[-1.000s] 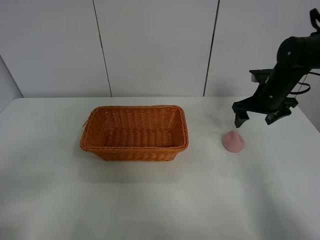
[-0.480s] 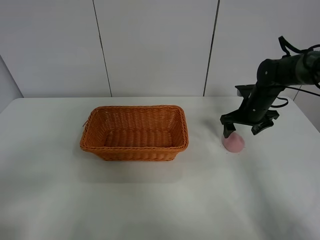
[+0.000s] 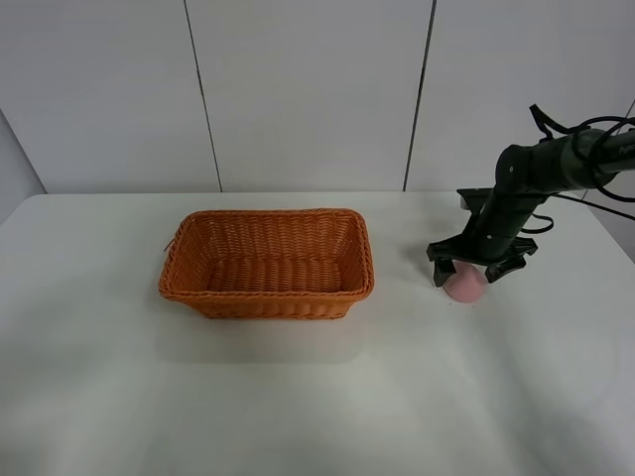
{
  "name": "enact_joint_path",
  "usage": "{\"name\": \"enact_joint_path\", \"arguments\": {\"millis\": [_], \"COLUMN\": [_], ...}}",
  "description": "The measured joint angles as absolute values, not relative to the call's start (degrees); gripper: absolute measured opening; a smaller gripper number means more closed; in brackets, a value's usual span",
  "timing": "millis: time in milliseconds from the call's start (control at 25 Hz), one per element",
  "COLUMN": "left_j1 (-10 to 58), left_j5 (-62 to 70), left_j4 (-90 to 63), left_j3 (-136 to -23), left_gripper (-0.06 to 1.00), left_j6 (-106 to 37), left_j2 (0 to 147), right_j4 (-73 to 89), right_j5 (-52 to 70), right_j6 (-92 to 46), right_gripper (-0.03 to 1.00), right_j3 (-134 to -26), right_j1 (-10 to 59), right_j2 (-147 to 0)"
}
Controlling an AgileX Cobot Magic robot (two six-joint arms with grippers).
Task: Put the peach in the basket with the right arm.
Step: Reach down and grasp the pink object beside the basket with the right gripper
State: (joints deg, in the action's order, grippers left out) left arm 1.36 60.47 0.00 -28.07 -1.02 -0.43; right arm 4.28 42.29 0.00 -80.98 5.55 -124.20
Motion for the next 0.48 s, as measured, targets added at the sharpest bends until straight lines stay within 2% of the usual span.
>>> {"name": "enact_joint_path", "arguments": {"millis": [80,160,240,320,360,480], "left_j1": [1.4,1.4,1.4,1.4,1.4,1.4], "left_j5": [60.5,60.5,60.5,60.5,60.5,60.5], "left_j4": [0.0,0.0,0.3,0.0,0.0,0.0], "left_j3": [-28.1,-28.1,-28.1,-28.1,-28.1,-28.1], "left_gripper": [0.99,0.99,0.99,0.99,0.99,0.99], "left_j6": [-1.0,-1.0,-1.0,-1.0,-1.0,-1.0], "left_j2": [-0.4,-0.4,-0.4,-0.4,-0.4,-0.4], "right_j4": [4.4,4.4,4.4,4.4,4.0,3.1], "right_j5": [42.3,42.3,42.4,42.6,43.1,46.0], "right_j6": [0.0,0.0,0.0,0.0,0.0,0.0], "right_gripper": [0.58,0.48,0.32,0.11,0.04,0.0], "right_j3": [-81.0,-81.0,-81.0,-81.2,-81.6,-83.7], "right_j1": [5.5,5.5,5.5,5.5,5.5,5.5], "right_j2": [-124.2,-124.2,-124.2,-124.1,-124.0,-123.7]}}
